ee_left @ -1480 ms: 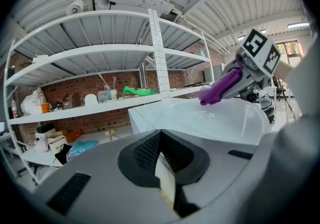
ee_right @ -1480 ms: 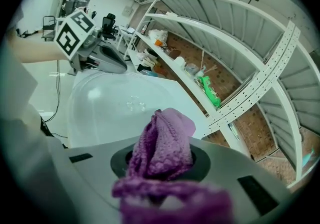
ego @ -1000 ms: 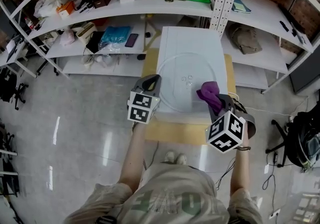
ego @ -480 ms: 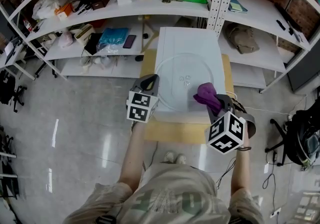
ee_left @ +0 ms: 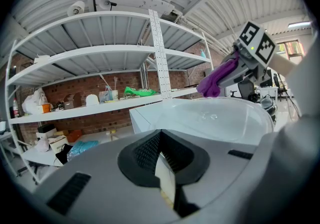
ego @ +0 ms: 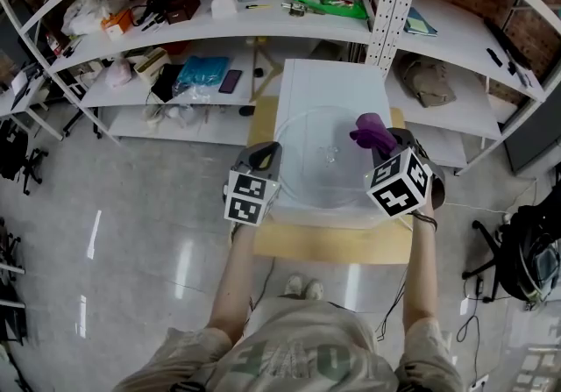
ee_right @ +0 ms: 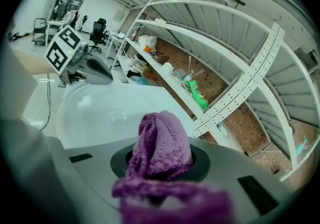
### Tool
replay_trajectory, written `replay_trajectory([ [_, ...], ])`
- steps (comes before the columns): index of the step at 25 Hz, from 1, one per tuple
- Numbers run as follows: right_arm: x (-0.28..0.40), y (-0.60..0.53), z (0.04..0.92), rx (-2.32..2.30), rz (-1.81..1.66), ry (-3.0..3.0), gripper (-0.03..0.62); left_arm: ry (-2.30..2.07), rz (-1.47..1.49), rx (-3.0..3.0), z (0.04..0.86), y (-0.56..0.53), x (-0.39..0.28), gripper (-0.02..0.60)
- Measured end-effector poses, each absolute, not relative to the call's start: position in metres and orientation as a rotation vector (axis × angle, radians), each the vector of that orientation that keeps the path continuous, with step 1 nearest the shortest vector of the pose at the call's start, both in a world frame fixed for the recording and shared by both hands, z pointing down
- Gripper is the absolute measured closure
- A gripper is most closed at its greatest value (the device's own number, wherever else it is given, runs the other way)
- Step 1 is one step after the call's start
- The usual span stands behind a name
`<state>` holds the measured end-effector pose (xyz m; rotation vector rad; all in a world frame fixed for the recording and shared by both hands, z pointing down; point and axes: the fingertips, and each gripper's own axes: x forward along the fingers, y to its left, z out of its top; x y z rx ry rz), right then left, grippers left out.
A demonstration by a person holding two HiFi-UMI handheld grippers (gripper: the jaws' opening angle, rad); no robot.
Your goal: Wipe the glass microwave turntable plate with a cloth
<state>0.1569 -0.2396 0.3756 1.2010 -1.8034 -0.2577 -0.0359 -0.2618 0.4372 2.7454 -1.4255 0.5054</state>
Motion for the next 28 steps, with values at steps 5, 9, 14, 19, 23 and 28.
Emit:
replay_trajectory([
  [5,0.166,-0.259,0.394,1.205,-0.22,-1.768,0.545,-1.425,0.511,2.744,0.441,-0.261,-0.037,0.58],
  [9,0.167,-0.248,0.397,1.212,-0.215,-1.759,0.545,-1.426,0.524,2.747,0.438,-0.26,-0.037,0.58],
  [14,0.165,-0.203,0.402,1.213,-0.243,-1.721,0.545,-1.439,0.527,2.743,0.437,-0.262,-0.038,0.58],
  [19,0.154,-0.16,0.405,1.203,-0.245,-1.732,0.545,-1.448,0.524,2.743,0.441,-0.263,-0.04,0.58],
  [23,0.151,-0.147,0.405,1.185,-0.227,-1.753,0.545,-1.454,0.519,2.735,0.439,-0.261,-0.039,0.579],
  [28,0.154,-0.15,0.41,1.192,-0.217,-1.75,0.545,-1.453,0.52,2.731,0.44,-0.262,-0.037,0.58],
])
